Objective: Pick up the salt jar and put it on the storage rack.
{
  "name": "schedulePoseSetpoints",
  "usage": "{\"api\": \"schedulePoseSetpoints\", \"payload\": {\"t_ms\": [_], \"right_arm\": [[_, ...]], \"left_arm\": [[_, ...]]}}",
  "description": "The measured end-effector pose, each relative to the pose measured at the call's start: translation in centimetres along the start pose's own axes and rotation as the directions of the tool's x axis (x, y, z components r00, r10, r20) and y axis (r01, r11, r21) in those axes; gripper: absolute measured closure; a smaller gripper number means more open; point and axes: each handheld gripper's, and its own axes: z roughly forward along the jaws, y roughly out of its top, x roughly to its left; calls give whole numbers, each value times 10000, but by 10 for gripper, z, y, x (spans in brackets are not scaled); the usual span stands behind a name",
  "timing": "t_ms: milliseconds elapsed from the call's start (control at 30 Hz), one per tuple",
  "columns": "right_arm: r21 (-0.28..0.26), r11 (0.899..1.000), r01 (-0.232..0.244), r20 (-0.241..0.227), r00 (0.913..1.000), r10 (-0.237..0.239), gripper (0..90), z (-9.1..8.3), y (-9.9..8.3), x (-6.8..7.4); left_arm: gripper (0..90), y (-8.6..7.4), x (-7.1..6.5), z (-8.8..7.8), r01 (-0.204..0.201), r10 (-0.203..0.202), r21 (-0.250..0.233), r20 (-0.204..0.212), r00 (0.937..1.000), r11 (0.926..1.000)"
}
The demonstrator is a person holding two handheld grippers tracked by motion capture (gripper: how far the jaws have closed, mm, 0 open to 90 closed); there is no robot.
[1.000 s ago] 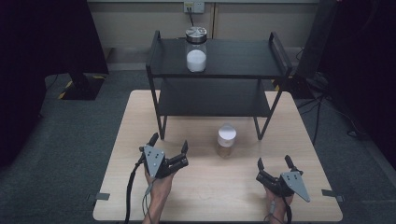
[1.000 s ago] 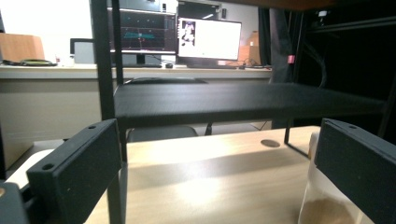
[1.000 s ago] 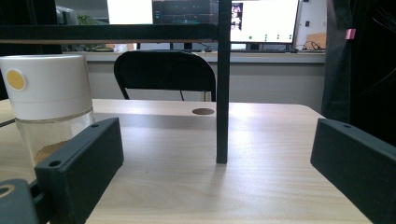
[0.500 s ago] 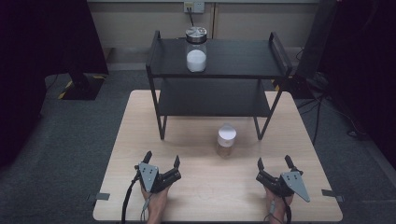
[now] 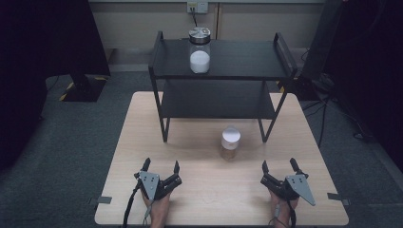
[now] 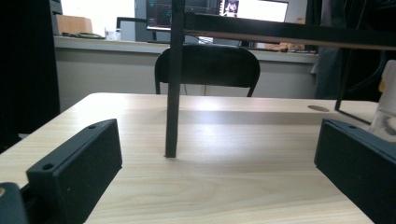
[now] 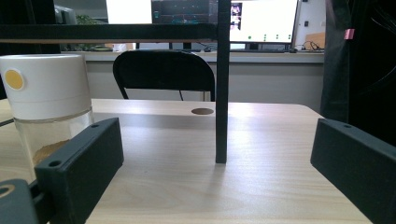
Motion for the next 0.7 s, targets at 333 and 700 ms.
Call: {"api": "schedulePoseSetpoints", "payload": {"t_ms": [333, 700], "right_arm": [[-7, 10000, -1, -20, 10000, 1, 2, 0, 0, 0], [-15, 10000, -5, -241, 9997, 4, 0, 1, 0, -4]], "left_arm": [[0, -5, -14, -2, -557, 544, -226, -527, 9971, 9982], [0, -5, -14, -2, -565, 553, -220, -534, 9970, 9982]]}}
